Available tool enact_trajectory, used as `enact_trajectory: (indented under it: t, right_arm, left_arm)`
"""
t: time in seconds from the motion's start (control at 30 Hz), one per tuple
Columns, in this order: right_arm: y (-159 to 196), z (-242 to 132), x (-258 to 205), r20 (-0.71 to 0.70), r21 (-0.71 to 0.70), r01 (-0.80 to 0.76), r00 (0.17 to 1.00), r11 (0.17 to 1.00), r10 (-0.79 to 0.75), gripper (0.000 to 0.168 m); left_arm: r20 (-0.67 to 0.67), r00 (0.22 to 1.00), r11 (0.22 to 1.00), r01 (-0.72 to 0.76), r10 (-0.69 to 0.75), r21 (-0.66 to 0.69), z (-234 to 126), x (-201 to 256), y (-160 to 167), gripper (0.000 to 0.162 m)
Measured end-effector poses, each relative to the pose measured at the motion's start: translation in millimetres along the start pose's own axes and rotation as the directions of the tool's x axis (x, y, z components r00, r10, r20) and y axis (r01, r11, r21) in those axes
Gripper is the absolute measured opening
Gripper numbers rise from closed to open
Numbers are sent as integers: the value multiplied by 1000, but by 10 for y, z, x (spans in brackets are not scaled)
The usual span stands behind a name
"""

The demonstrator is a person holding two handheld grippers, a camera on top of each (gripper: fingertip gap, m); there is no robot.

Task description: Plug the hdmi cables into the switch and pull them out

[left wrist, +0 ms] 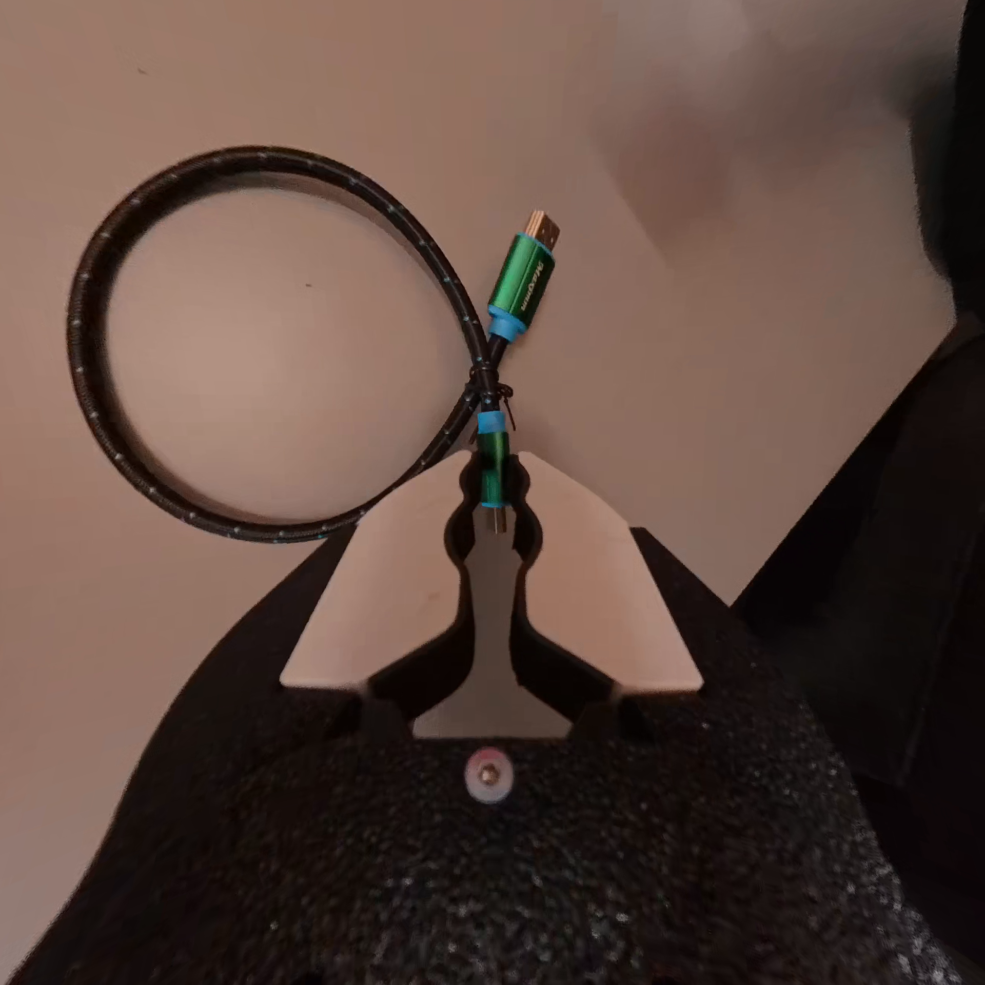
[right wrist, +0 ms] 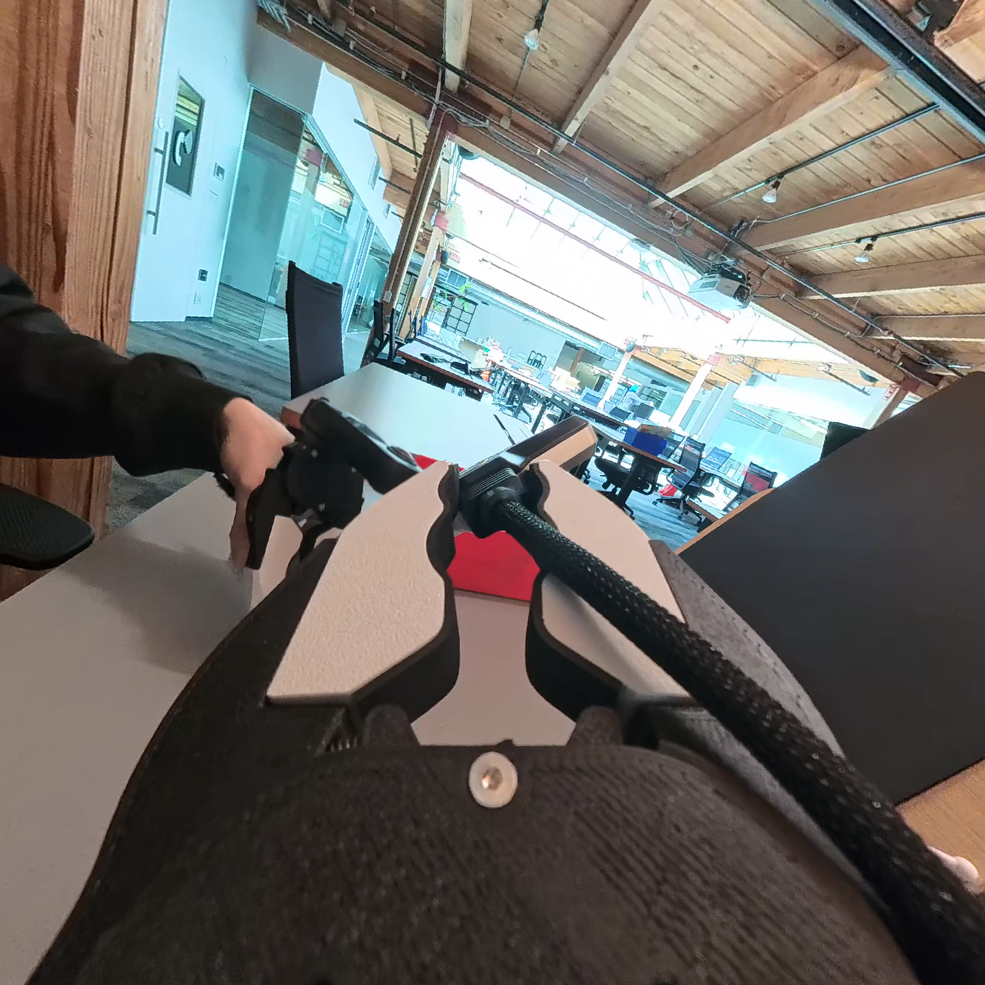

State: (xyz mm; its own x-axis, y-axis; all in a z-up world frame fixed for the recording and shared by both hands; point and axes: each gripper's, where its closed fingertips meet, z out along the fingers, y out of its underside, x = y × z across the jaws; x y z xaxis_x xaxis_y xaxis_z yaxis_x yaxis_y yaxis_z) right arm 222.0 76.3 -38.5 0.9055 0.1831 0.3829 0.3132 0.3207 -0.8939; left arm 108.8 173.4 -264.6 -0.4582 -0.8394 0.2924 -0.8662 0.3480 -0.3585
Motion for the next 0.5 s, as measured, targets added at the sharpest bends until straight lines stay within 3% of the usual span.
enact_trajectory:
  t: [0.03, 0.1, 0.13, 0.27, 0.43, 0.5]
  right_arm:
    - [-3, -10, 7, -2, 3, -3, 1000, 1000, 3, 25]
    - [-12, -23, 13, -3, 11, -6, 1000, 1000, 6, 25]
    - [-15, -24, 13, -3, 13, -6, 1000, 1000, 6, 25]
    - [5, -17, 2, -2, -4, 6, 1000, 1000, -6, 25]
    - [-20, -54, 22, -10, 3, 11, 1000, 1000, -11, 25]
    - [-34, -75, 28, -9, 12, 6, 1000, 1000, -6, 25]
  left_arm:
    - [-21, 1000, 1000, -11, 11, -8, 34, 22, 12, 10]
    - [-16, 999, 999, -52, 52, -5, 70, 26, 16, 11]
    - [19, 997, 997, -79, 79, 11, 59, -11, -11, 20]
    - [234, 920, 941, -334, 314, 49, -149, -173, -143, 37]
    - [437, 611, 712, -695, 660, -102, -361, -214, -213, 37]
    - [406, 524, 621, -768, 749, -156, -330, -196, -193, 36]
